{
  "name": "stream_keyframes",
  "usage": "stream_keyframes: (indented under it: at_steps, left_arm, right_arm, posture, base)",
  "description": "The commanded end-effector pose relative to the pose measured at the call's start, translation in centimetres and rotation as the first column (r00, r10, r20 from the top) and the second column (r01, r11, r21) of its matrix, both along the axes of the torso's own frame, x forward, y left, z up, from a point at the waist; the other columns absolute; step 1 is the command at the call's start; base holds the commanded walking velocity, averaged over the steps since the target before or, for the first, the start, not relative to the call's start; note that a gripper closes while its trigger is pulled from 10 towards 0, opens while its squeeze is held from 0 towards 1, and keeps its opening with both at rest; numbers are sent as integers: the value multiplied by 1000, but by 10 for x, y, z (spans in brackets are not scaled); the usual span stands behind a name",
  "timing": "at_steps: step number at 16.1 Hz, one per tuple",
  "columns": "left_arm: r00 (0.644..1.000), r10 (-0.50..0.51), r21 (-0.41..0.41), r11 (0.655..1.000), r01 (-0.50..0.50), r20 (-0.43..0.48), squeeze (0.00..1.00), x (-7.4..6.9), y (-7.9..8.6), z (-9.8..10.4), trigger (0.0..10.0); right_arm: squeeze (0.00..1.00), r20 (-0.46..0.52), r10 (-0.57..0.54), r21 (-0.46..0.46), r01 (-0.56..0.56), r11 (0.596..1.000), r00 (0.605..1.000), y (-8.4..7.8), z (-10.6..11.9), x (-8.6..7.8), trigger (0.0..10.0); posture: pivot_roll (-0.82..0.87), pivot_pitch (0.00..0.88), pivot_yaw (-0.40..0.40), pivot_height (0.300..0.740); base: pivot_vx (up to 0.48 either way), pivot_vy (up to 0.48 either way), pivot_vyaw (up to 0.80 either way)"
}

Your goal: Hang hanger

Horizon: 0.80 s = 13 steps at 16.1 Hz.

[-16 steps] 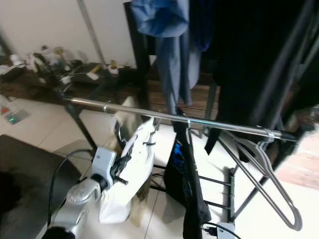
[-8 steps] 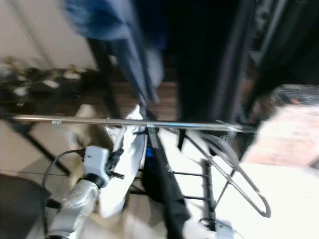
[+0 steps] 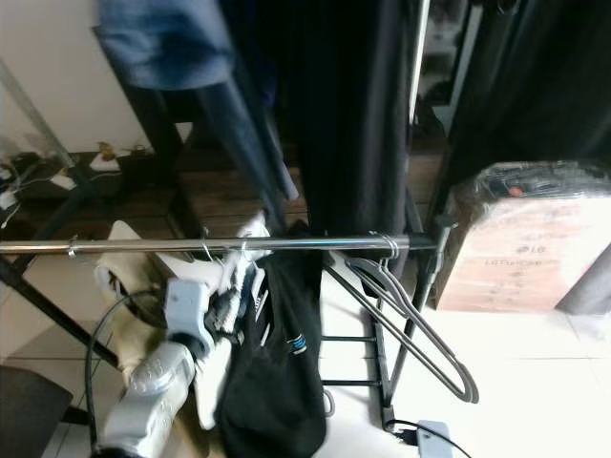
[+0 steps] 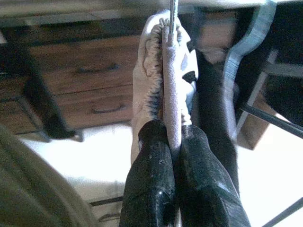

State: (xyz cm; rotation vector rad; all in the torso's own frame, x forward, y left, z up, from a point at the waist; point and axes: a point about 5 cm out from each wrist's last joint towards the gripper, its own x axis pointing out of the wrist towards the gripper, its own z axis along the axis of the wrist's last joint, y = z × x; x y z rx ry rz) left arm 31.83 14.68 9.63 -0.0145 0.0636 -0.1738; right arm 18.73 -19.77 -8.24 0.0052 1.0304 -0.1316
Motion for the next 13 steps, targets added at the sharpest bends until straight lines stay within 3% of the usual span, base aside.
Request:
stream_keyframes:
  at_steps: [1,4,8,9,13]
  left_arm:
    - [998,62,3,998,-62,-18,0,9,12,4,10000]
    - [992,114,-4,993,-115,-47,0,24,24,12,10000]
    - [988,102,25,995,-100,-117,0,38,31,14,10000]
    - [981,123,-3,992,-124,-149,0,41,34,13,10000]
    - [953,150,-64,983,-172,-264,0,38,42,-1,10000]
  right_arm:
    - [0,-16,16,23,-15,1000,1000,8,-3,-5,10000]
    - [0,-20,26,27,-26,999,999,9,-4,-5,10000]
    - [0,-29,43,25,-42,999,999,9,-4,-6,10000]
    - [0,-30,45,25,-44,999,999,9,-4,-6,10000]
    - [0,-33,55,23,-54,998,998,9,-4,-6,10000]
  posture:
    - [-123,107,73,740]
    - [-126,110,73,740]
    - [-130,113,69,740]
    - [-130,113,69,740]
    - [-127,113,67,740]
  base:
    - [0,0,0]
    - [0,0,0]
    - [0,0,0]
    - [0,0,0]
    - [0,0,0]
